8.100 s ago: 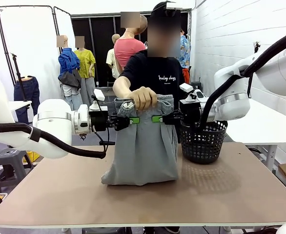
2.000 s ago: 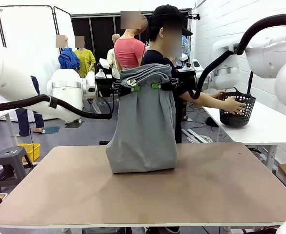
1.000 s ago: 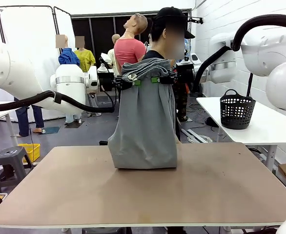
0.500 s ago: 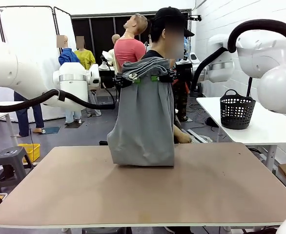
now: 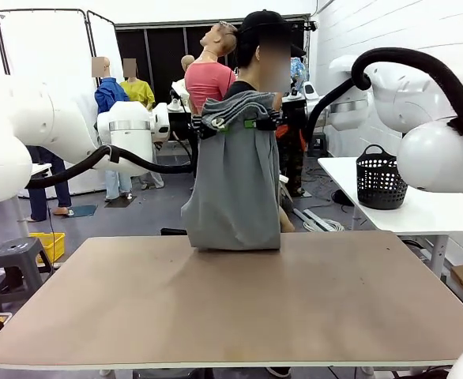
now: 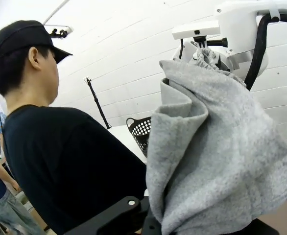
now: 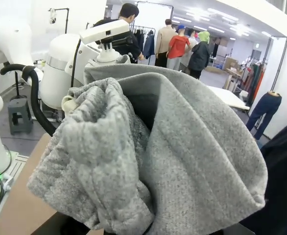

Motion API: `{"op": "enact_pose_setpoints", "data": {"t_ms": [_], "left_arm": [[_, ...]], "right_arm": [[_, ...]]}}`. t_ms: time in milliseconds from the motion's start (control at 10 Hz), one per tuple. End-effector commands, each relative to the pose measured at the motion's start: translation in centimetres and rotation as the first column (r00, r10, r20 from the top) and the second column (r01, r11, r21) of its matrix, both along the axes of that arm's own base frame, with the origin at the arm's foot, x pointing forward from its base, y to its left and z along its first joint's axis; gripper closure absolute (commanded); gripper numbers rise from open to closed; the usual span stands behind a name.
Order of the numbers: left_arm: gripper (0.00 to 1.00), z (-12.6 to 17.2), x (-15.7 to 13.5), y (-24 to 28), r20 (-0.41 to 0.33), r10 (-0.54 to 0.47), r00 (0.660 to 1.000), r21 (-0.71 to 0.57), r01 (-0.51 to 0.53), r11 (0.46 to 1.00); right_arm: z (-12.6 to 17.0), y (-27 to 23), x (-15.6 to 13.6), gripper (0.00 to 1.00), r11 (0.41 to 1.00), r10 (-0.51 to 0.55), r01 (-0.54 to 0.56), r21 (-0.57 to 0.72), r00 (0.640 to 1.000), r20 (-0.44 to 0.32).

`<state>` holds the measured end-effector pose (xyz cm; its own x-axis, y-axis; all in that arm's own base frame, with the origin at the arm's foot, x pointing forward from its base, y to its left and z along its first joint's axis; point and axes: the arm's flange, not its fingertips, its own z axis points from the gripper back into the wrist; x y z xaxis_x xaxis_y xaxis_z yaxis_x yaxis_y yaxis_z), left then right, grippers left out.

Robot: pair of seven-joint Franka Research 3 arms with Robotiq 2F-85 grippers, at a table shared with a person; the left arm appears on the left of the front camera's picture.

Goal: Fold the training pants.
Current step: Fold the Training pants in half.

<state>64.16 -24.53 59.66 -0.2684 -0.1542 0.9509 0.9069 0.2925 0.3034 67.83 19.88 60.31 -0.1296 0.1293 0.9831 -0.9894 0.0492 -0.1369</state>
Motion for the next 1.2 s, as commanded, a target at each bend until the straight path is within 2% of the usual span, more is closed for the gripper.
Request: {"op": "enact_pose_setpoints", "data": {"t_ms": [0,200,500,600,900,1100], "left_arm": [[1.00,-0.5,0.1,-0.1,-0.035,-0.023,0.999,-0.032,0.022,0.999],[1.00,-1.1,-1.5,0.1,-0.080,-0.049,0.996,-0.035,0.047,0.998],[1.00,-3.1,-5.0,1.6,-0.217,-0.099,0.971,-0.040,0.092,0.995],[1.00,-4.1,-6.3,2.2,-0.273,-0.094,0.957,-0.033,0.089,0.996],[1.00,-8.2,-10.0,3.0,-0.454,-0.094,0.886,-0.093,0.058,0.994],[1.00,-10.0,-10.9,3.0,-0.505,-0.101,0.857,-0.128,0.041,0.991]], "right_arm": [[-1.6,0.6,-0.2,1.00,1.000,0.008,-0.009,-0.028,0.999,-0.033],[-2.7,0.6,-2.2,1.00,0.999,0.036,-0.037,-0.017,0.996,-0.084],[-4.2,-0.1,-5.8,1.00,0.997,0.068,-0.071,-0.006,0.972,-0.227],[-5.3,-0.4,-6.9,1.00,0.998,0.052,-0.056,-0.006,0.957,-0.284],[-10.0,-0.6,-10.8,1.00,0.999,0.038,-0.048,-0.010,0.878,-0.476],[-12.1,-0.6,-11.4,1.00,0.999,0.024,-0.036,-0.011,0.846,-0.533]]}}
